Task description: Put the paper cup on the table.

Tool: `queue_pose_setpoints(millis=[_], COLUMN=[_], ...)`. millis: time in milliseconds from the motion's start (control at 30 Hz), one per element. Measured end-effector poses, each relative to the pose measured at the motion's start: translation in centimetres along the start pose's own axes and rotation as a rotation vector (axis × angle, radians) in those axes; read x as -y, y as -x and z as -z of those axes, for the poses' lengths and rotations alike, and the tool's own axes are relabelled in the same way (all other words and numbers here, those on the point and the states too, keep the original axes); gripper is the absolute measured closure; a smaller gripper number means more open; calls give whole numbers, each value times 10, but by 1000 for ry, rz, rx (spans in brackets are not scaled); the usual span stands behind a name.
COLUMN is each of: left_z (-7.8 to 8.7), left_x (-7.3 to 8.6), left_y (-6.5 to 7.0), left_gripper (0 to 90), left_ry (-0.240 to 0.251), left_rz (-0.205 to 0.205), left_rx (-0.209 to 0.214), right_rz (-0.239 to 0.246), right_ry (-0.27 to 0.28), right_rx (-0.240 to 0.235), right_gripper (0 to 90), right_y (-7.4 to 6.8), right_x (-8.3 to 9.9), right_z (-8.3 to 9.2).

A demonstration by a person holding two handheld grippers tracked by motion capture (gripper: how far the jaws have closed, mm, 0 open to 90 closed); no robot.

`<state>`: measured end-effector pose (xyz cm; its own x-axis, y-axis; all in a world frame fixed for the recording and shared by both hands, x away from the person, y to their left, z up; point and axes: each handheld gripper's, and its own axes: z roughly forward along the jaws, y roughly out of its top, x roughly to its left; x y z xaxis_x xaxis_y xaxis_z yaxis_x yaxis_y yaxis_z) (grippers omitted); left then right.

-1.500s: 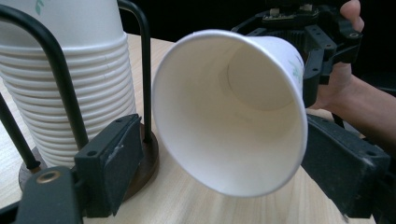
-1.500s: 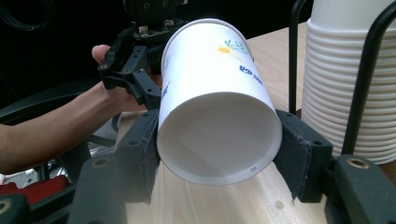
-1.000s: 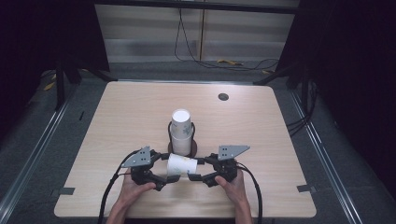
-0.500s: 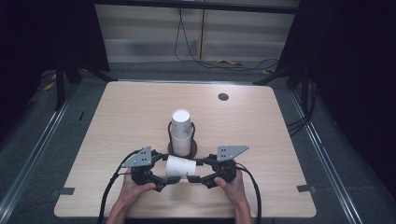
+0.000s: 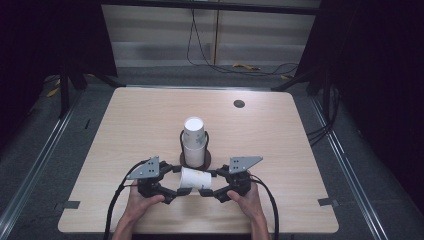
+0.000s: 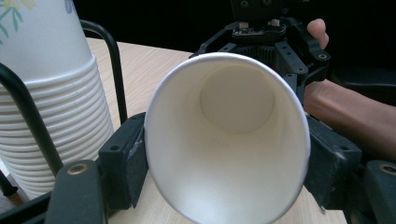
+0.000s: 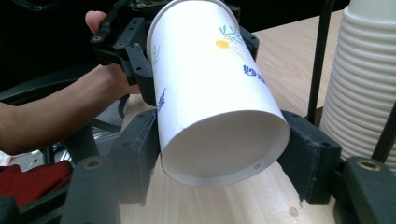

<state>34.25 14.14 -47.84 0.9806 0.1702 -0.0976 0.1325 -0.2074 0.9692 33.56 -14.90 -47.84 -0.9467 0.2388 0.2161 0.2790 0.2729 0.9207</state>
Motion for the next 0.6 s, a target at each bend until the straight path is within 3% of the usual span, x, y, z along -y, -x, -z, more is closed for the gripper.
queue_pose_setpoints(millis=[400,600], left_z=[2,3], left_x=[-2,-2], left_y=[3,2], left_gripper=[277,278], left_ry=[-1,-6], left_rz=[-4,2], left_rx=[-17,-46], right_rz=[18,31], right_ry=[-34,-21], right_rx=[41,81], right_gripper=[277,170], right_y=[-2,-3], right_x=[0,1], right_z=[-8,-6])
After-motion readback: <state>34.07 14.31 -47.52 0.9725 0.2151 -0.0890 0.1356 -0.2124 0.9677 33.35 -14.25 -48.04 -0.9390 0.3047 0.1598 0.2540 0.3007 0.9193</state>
